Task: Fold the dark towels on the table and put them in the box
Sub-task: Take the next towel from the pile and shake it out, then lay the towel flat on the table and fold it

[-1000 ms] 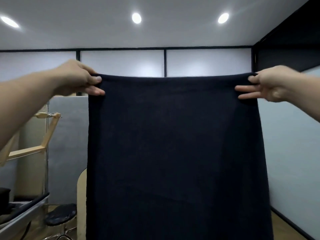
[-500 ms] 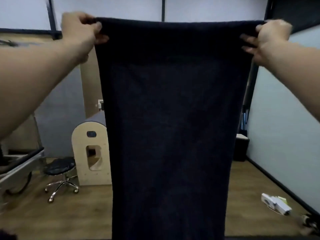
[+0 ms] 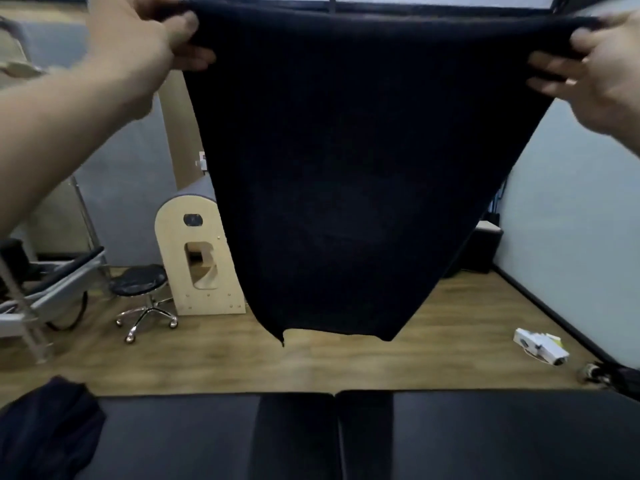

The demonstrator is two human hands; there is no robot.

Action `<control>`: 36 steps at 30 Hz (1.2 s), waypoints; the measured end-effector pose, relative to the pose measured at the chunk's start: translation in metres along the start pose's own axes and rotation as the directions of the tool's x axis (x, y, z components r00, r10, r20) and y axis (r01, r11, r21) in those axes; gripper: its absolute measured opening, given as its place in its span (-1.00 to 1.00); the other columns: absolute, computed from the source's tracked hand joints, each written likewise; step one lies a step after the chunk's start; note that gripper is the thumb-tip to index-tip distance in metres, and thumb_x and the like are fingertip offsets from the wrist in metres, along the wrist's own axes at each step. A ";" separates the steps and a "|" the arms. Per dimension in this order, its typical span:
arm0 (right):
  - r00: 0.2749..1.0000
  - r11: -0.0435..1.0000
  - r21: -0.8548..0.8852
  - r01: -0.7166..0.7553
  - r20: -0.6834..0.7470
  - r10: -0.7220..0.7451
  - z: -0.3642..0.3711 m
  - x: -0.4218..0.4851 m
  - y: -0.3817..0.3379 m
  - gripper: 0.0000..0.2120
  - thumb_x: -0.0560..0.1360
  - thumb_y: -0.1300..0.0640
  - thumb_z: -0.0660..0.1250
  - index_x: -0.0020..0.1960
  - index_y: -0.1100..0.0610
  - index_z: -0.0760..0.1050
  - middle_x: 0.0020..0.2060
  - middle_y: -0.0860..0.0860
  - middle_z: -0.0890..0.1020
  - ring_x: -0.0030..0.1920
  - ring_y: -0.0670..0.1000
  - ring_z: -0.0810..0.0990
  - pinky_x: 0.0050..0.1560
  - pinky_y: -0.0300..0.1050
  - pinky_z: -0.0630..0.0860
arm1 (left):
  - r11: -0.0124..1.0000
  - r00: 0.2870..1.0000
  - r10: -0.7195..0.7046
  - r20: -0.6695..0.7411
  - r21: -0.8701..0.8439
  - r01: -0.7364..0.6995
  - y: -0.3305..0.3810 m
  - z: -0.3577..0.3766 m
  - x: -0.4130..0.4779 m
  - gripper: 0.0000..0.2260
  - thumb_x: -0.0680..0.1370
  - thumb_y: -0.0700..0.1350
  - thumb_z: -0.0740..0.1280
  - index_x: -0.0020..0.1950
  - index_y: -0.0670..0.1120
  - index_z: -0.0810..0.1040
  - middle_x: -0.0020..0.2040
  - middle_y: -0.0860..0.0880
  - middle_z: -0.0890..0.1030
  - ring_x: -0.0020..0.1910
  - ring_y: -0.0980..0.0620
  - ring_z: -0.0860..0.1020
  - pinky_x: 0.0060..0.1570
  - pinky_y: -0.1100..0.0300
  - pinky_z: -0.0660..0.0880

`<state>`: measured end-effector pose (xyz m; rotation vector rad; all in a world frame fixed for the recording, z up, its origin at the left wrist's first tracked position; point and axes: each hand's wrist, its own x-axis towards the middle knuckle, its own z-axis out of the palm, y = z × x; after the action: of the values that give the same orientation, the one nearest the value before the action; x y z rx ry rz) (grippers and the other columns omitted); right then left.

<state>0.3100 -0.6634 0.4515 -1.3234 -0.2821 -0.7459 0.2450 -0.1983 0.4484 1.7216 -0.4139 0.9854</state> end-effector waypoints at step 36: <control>0.462 0.357 -0.400 -0.844 -0.203 0.864 -0.385 -0.743 0.087 -0.71 0.38 0.63 0.34 -0.18 0.28 0.62 -0.25 0.30 0.67 -0.43 -0.18 0.61 -0.37 -0.42 0.54 | 0.112 0.136 -0.973 -0.189 0.130 0.985 0.064 -0.069 -0.850 -0.79 0.39 -0.53 0.43 -0.25 -0.24 0.69 -0.25 -0.30 0.69 -0.13 -0.29 0.69 -0.20 0.21 0.61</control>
<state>-0.2694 -0.7752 -0.1481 -1.6752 0.6133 0.1771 -0.3370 -0.3189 -0.1662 1.6266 0.9436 -0.0014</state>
